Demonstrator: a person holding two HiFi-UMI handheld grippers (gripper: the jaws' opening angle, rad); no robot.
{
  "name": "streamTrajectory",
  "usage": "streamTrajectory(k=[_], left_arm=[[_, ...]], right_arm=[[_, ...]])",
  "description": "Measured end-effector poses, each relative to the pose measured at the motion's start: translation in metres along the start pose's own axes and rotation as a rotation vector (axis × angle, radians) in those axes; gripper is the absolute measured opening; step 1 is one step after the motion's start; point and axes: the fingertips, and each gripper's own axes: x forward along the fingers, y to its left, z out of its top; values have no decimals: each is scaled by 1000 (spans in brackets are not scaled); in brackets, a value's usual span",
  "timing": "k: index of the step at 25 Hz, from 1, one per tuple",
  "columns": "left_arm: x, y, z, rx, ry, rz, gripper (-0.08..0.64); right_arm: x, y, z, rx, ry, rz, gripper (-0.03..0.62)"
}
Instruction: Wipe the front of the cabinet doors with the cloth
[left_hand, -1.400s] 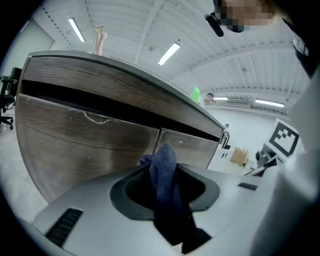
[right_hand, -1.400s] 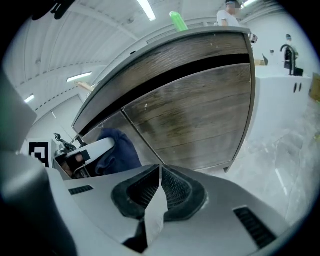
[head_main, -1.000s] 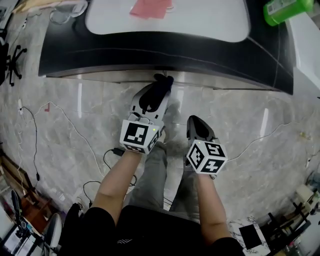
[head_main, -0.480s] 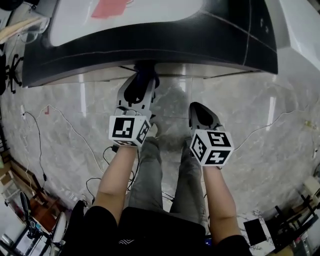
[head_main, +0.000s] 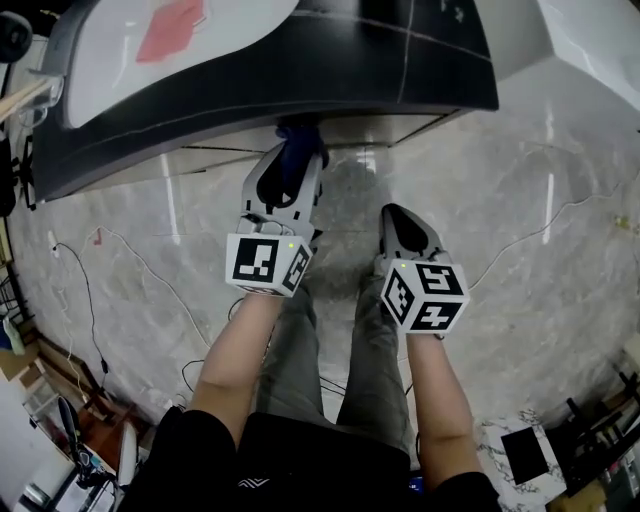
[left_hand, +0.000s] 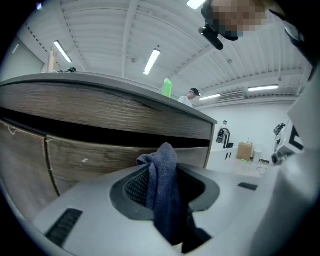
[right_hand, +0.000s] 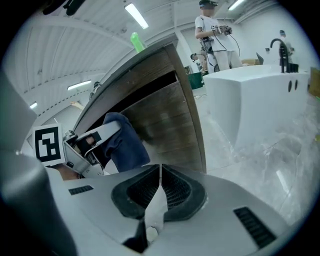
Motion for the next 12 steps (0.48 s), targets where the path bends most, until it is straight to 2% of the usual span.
streamTrajectory(k=[6, 12], left_arm=[[30, -60, -2, 12, -5, -101, 127], [56, -102, -3, -28, -12, -131, 127]], right_arm=[[-16, -31, 0, 29, -17, -23, 38], [-29, -64, -5, 57, -15, -50, 38]])
